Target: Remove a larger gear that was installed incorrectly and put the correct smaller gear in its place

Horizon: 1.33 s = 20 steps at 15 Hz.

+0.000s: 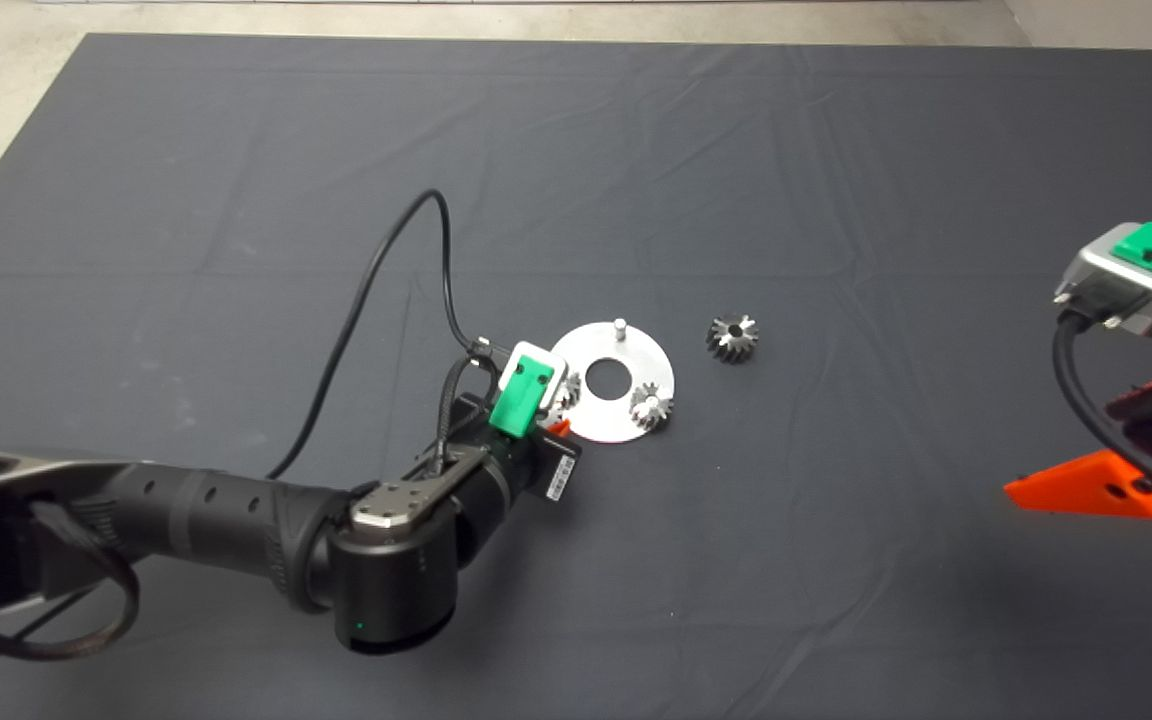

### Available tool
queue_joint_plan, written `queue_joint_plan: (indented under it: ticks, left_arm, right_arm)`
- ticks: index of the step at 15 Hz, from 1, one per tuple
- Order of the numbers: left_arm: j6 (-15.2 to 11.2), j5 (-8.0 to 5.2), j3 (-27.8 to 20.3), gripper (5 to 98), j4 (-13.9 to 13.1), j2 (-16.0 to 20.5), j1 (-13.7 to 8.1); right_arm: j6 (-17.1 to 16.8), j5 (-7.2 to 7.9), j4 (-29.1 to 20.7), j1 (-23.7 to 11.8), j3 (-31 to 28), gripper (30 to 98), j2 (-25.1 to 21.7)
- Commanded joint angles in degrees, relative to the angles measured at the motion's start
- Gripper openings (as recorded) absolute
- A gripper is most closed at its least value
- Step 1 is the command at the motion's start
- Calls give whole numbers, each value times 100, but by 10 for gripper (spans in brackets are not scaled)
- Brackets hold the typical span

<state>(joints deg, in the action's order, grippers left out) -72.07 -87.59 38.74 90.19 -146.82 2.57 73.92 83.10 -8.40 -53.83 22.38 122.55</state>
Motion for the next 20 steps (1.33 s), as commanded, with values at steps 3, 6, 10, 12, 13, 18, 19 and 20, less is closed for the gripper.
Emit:
queue_joint_plan:
  ticks: [3,6,10,12,13,18,19,20]
  left_arm:
    - [-9,-628,-298,329,-581,166,-951]
    - [9,-619,-167,329,-827,-61,-1233]
    - [26,-569,200,329,-880,-481,-1260]
    - [27,-540,563,329,-871,-791,-1251]
    - [35,-531,835,329,-871,-1006,-1242]
    - [26,430,1803,329,-880,-1403,-1235]
    - [41,453,1926,329,-880,-1474,-1233]
    - [53,462,2013,329,-880,-1512,-1233]
  right_arm:
    - [34,4,-197,-128,1,923,-7]
    - [43,4,-197,-128,10,923,-16]
    - [58,4,-197,-128,1,923,-16]
    - [131,13,-197,-128,1,923,-16]
    - [131,13,-197,-128,1,923,-7]
    - [131,4,-197,-128,1,923,-16]
    - [131,4,-197,-128,1,923,-16]
    - [135,4,-197,-128,1,923,-16]
